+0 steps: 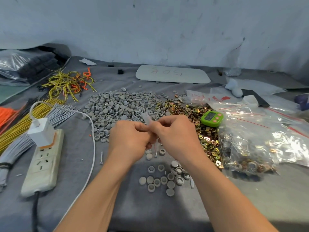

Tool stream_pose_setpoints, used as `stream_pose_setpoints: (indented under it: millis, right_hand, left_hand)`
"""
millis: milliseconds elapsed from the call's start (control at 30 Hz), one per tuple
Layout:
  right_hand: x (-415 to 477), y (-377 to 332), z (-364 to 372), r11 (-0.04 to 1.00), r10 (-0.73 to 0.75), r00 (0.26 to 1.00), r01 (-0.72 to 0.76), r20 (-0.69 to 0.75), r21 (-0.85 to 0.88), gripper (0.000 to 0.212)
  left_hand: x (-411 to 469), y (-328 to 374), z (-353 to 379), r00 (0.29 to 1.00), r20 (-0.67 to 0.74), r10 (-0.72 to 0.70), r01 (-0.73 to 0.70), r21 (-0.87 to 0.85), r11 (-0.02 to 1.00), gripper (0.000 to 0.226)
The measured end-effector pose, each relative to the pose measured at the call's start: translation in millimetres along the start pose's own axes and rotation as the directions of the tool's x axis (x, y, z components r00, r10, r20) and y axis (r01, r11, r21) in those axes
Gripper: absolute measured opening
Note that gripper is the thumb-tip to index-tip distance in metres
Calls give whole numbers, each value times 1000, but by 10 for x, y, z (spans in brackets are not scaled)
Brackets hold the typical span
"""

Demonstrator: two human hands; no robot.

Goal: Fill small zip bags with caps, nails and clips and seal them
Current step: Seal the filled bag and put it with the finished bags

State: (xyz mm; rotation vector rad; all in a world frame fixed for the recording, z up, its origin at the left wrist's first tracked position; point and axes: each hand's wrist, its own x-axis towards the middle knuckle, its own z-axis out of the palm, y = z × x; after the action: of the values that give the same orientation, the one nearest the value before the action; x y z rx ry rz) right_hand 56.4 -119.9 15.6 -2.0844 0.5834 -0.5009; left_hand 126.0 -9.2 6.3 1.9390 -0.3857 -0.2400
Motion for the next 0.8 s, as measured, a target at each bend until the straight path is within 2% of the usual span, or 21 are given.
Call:
stream_pose_setpoints:
  millis: [100,233,367,433,500,567,667,733,800]
  right_hand:
    - [-6,-58,-39,997,18,997,-23,78,75,28]
    - [20,-32,-143,984,84,986,-104,143,144,32]
    - [8,-45,-196,1000,8,992,-9,124,7,37]
    - [13,-70,-222,994,-34,997,40,65,-97,45]
    - [15,-76,-257,981,-66,998,69,21,-180,50]
    - [6,-68,-278,964,-69,997,72,20,-255,48]
    - [-5,-77,-265,938,-29,999,36,24,-346,48]
    - [-7,-103,-297,929,-23,1000,23,4,-370,45]
    - [-17,-103,-344,931,-38,999,28,-22,-364,44]
  left_hand:
    - [-48,47,23,999,1,35,-35,41,999,11]
    - [-54,17,21,989,131,70,-54,-125,991,24]
    - [-67,46,6,976,219,17,59,-339,939,32]
    - [-65,87,0,959,276,-55,187,-480,857,23]
    - [-63,107,17,950,297,-98,254,-552,794,25]
    - [-79,106,88,974,205,-98,184,-459,869,30]
    - [-141,145,224,998,-68,19,-30,-168,985,25]
    - [-148,154,234,955,-265,135,-150,-39,988,25]
    - [-117,115,154,888,-414,201,-186,77,980,24]
